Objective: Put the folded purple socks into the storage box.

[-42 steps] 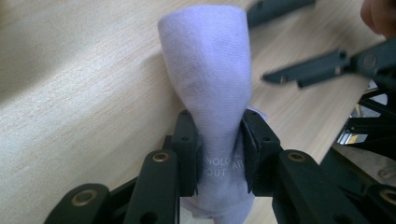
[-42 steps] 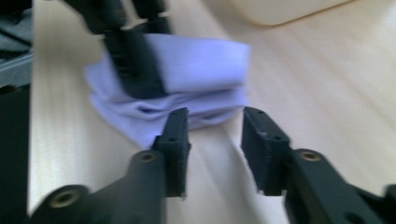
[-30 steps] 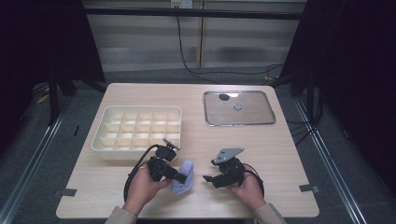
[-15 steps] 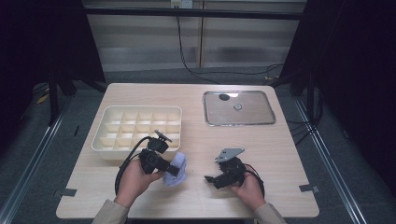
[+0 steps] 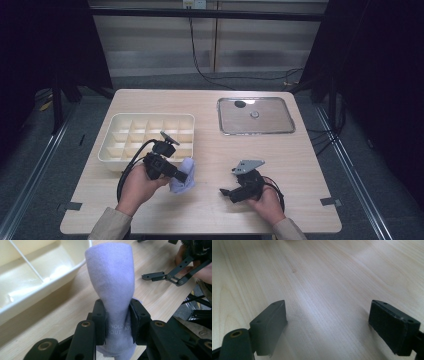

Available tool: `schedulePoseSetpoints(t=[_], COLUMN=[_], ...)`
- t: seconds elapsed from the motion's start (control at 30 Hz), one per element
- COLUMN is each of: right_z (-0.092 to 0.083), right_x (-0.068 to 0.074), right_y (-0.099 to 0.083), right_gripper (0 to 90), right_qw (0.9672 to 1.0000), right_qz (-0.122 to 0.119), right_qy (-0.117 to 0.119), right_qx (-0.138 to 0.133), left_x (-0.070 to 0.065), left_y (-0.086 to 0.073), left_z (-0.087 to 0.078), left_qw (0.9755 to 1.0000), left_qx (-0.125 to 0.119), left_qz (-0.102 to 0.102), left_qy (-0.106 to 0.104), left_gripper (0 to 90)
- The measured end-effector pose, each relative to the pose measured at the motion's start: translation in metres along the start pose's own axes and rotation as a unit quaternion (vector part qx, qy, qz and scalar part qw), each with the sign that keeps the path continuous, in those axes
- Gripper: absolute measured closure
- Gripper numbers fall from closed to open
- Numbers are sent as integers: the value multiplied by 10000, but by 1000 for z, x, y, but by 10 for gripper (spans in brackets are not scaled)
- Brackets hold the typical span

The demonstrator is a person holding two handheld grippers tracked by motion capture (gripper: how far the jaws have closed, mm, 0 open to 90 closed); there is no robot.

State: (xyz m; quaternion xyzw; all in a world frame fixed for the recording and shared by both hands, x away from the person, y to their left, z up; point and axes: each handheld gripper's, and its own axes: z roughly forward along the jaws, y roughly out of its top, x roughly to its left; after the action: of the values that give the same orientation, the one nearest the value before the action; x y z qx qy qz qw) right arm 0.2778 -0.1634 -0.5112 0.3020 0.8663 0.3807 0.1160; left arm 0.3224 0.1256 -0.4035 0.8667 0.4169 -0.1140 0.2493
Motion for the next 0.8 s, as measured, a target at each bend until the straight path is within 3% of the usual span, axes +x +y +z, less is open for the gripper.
schedulePoseSetpoints(t=[0.57,0.8], right_z=[0,0], right_x=[0,0], right_y=[0,0], right_gripper=[139,138], right_qw=[10000,10000], right_qz=[-10,-7], right_qy=[-40,-36], right_qx=[-1,4], left_x=[-5,-8], left_y=[15,23], left_z=[-24,-35], left_qw=[9995,9994], left_qx=[141,65], left_qz=[185,232], left_qy=[192,237], left_gripper=[700,702])
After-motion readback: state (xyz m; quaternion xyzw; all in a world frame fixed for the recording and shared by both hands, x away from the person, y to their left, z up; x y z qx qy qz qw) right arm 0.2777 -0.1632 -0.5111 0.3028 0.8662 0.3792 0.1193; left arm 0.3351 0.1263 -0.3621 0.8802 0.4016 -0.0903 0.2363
